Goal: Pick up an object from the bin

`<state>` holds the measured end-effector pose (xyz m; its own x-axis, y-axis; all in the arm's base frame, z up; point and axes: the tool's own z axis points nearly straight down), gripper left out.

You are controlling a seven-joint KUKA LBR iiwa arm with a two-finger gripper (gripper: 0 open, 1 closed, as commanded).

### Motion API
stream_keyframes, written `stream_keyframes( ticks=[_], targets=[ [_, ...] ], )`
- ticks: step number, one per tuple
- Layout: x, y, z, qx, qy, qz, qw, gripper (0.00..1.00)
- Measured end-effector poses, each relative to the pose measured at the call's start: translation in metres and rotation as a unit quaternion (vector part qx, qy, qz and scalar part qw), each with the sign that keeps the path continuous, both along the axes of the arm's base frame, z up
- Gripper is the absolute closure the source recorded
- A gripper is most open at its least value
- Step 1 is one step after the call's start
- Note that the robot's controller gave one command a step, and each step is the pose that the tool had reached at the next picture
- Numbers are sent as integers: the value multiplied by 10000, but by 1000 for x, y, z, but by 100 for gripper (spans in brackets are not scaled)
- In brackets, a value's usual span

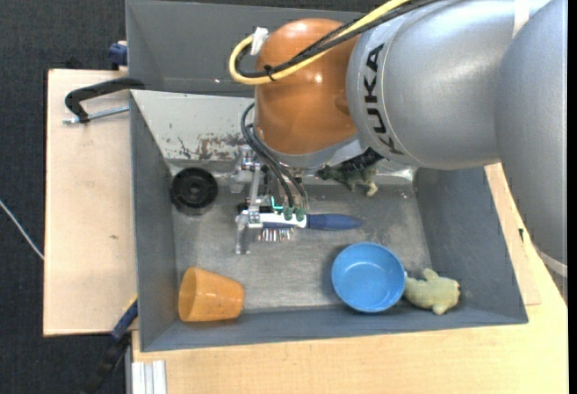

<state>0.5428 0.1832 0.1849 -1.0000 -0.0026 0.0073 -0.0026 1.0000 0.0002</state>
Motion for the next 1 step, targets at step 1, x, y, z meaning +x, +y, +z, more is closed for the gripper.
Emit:
stream_keyframes(
  ticks=[1],
  targets=[
    [30,-67,-43,-15,-21,477,9989,0]
  ],
)
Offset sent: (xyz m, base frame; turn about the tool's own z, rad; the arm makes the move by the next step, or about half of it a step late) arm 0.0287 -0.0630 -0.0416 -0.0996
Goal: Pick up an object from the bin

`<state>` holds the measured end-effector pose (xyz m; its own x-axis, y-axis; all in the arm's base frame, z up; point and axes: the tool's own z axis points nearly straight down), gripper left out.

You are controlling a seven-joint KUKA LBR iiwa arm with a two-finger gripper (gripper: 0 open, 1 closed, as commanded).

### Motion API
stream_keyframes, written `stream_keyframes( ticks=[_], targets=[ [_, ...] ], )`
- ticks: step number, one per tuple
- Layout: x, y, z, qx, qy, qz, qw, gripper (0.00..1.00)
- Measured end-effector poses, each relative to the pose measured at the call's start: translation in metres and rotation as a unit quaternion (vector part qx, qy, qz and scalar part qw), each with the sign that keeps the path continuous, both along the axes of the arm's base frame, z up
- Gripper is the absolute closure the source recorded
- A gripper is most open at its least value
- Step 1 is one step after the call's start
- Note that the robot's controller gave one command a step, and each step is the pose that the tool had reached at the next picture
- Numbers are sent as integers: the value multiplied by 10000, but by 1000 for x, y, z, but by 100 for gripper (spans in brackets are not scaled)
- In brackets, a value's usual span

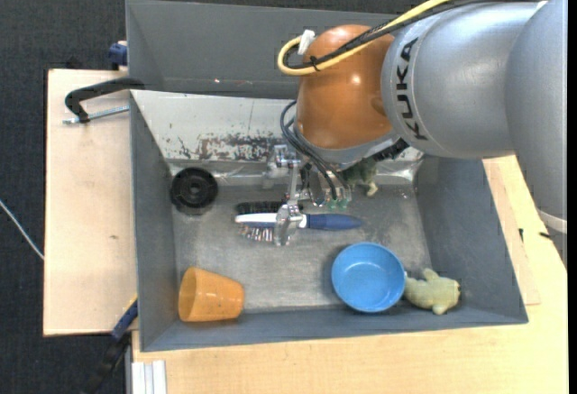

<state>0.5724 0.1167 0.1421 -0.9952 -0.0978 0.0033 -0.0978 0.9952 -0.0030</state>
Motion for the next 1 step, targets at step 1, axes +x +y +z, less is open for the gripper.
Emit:
stream_keyframes(
  ticks=[1],
  targets=[
    [12,-8,-65,27,-7,2900,9570,0]
  ],
)
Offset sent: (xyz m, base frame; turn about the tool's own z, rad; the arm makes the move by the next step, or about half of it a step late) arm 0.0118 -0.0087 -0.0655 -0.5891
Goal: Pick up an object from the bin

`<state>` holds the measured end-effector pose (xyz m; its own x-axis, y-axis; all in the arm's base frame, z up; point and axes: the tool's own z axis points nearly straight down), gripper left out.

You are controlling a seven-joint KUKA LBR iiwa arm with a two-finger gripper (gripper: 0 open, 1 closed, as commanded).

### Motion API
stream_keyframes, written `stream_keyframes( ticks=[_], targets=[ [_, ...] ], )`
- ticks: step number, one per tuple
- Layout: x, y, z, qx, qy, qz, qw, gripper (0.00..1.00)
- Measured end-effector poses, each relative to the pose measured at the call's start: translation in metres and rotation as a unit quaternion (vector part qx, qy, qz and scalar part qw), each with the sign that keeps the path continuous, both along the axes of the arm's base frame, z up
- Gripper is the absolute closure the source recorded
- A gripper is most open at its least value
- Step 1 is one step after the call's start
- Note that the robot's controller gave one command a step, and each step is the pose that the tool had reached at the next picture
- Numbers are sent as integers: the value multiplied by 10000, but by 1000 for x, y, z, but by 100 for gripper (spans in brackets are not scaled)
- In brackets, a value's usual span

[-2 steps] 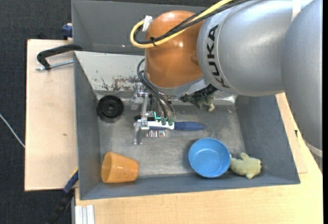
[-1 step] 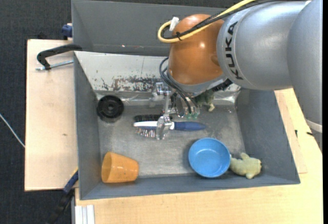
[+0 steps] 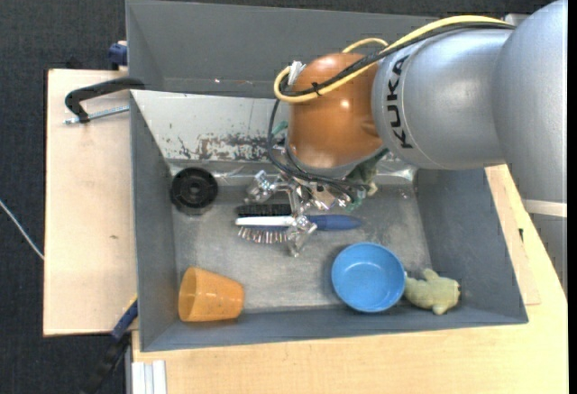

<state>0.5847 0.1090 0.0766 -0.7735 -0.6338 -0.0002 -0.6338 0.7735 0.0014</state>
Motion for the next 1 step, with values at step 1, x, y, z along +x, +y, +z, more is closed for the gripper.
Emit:
stream_keyframes(
  ticks=[1],
  targets=[
    [1,0,2,2,-11,-9,10000,100]
  ],
)
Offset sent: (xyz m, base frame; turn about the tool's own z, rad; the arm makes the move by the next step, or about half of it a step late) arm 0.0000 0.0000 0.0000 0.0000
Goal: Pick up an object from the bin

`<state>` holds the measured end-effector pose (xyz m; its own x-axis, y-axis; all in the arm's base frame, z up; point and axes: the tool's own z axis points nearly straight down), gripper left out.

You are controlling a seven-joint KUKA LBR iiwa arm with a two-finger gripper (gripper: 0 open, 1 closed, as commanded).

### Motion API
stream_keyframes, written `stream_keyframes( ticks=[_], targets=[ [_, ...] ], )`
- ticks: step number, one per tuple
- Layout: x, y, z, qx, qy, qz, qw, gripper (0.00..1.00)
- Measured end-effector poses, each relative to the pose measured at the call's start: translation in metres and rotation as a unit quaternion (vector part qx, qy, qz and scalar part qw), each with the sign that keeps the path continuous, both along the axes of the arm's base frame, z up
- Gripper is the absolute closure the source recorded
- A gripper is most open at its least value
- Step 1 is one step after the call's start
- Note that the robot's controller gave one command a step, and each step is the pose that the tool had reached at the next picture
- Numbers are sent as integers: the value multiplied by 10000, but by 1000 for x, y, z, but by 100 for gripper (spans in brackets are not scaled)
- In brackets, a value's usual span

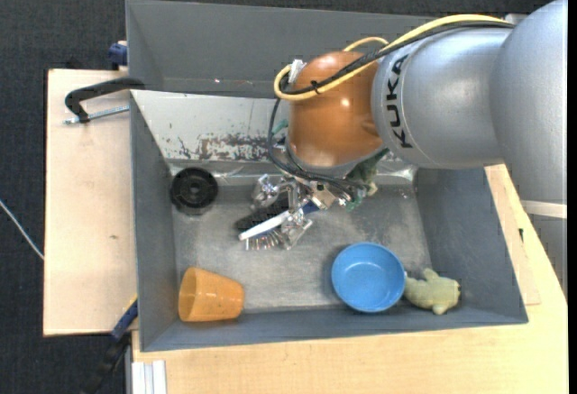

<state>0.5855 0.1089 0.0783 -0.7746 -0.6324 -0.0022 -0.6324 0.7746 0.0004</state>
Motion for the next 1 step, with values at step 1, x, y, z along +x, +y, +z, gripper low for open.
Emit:
stream_keyframes(
  ticks=[1],
  targets=[
    [13,-2,135,13,-67,-54,10000,100]
  ],
)
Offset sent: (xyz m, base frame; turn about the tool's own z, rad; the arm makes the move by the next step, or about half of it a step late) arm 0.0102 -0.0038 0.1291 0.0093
